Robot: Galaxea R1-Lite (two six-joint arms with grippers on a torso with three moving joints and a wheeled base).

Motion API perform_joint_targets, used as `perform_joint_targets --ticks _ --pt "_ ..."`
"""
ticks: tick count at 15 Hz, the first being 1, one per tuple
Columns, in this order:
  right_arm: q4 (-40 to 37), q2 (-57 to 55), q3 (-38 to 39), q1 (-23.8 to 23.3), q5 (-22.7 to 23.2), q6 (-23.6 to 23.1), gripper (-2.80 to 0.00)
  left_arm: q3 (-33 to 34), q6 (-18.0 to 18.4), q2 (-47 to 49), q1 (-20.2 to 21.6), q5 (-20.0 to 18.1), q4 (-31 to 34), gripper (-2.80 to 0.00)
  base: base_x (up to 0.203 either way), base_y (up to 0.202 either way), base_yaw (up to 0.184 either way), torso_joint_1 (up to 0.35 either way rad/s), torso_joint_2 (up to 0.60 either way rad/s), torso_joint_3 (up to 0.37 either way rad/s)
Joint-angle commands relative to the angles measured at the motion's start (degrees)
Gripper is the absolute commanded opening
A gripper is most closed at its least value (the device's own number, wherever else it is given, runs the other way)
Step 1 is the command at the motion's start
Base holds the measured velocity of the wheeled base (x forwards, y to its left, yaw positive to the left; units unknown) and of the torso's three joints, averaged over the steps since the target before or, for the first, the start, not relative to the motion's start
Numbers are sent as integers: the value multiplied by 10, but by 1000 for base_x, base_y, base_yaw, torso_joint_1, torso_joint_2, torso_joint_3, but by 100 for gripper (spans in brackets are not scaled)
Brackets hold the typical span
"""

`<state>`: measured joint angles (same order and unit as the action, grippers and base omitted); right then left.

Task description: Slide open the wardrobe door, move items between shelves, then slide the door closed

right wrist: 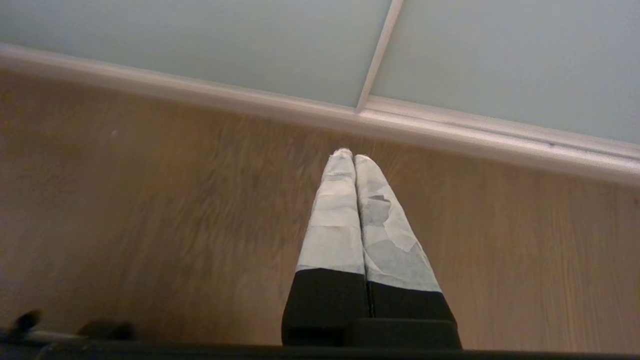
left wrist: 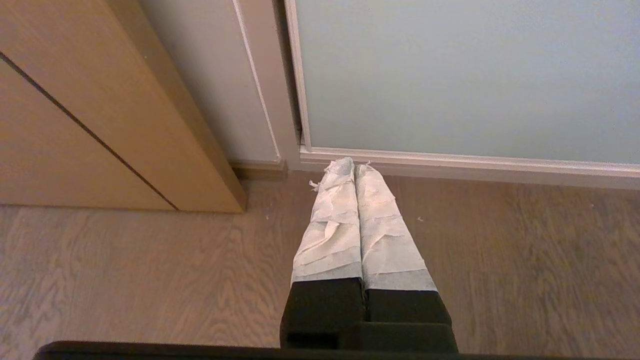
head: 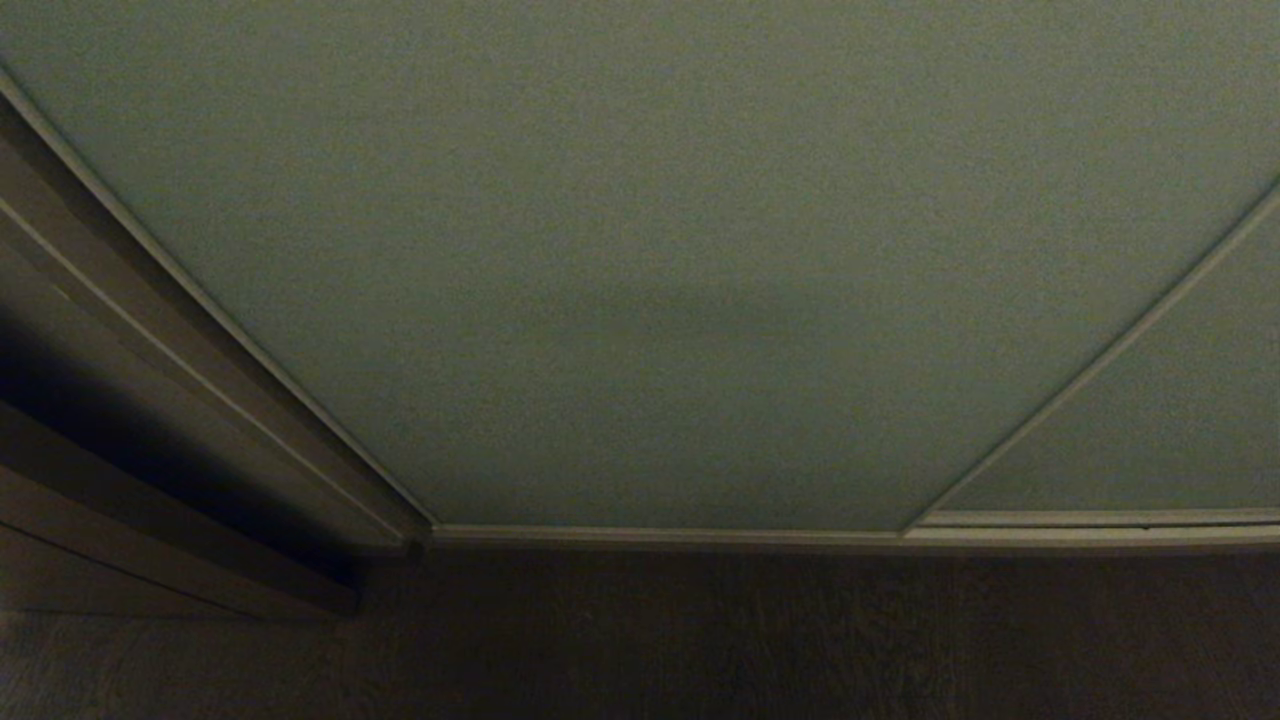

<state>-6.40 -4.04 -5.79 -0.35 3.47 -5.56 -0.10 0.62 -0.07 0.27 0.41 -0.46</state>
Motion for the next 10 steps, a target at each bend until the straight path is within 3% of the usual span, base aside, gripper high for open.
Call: perform_joint_targets --ticks 1,5,10 --pt "49 40 57 4 -6 -2 -280 0 0 1 0 0 -1 -280 0 0 0 0 0 0" --pt "64 42 58 5 -16 32 -280 1 0 1 0 0 -1 -280 0 0 0 0 0 0" --pt "61 42 58 5 -16 17 -280 0 0 1 0 0 -1 -280 0 0 0 0 0 0"
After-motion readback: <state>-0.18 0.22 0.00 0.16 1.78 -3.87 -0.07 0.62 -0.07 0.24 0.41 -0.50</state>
